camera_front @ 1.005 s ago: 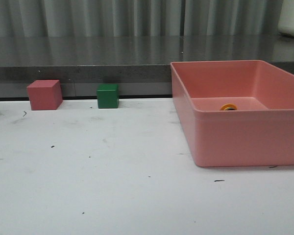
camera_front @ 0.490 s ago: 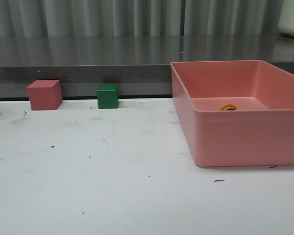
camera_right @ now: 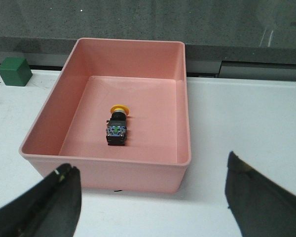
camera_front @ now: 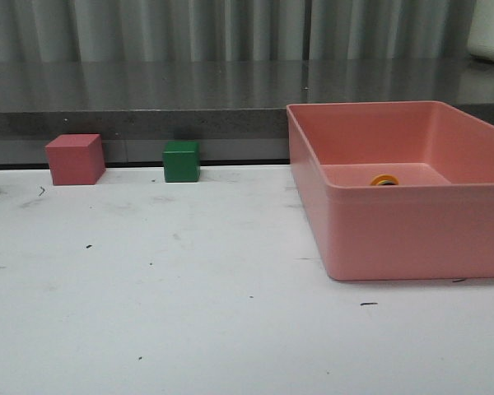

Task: Place and stand button with both arms

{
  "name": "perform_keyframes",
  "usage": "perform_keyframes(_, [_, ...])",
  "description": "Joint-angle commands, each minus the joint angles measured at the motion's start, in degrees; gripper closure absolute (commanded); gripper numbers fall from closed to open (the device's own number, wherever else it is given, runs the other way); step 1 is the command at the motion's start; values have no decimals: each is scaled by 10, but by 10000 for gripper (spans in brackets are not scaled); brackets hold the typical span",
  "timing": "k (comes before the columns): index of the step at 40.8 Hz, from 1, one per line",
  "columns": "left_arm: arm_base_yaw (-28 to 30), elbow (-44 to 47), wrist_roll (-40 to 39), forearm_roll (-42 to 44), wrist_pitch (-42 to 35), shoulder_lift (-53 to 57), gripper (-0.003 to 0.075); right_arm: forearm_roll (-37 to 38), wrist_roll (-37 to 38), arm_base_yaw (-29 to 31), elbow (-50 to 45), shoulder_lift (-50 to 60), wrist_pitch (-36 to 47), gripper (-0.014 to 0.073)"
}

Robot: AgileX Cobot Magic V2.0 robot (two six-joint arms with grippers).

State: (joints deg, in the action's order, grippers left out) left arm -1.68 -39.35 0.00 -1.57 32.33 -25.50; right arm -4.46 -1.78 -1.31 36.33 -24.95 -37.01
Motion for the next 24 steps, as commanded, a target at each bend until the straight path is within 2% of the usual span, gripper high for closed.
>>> perform_keyframes(1, [0,-15,-5,-1,-42,-8,70,5,-5,0,19,-8,48,-20])
perform_keyframes(10, [0,-15,-5,-1,-42,-8,70,2,-5,0,42,-52,46,-20])
perform_keyframes(19, [0,-15,-5,-1,-42,-8,70,-30,-5,0,150,-219,-87,-20])
perform_keyframes(24, [0,-15,-5,-1,-42,-8,70,-30,-5,-9,203,-305,-122,-20])
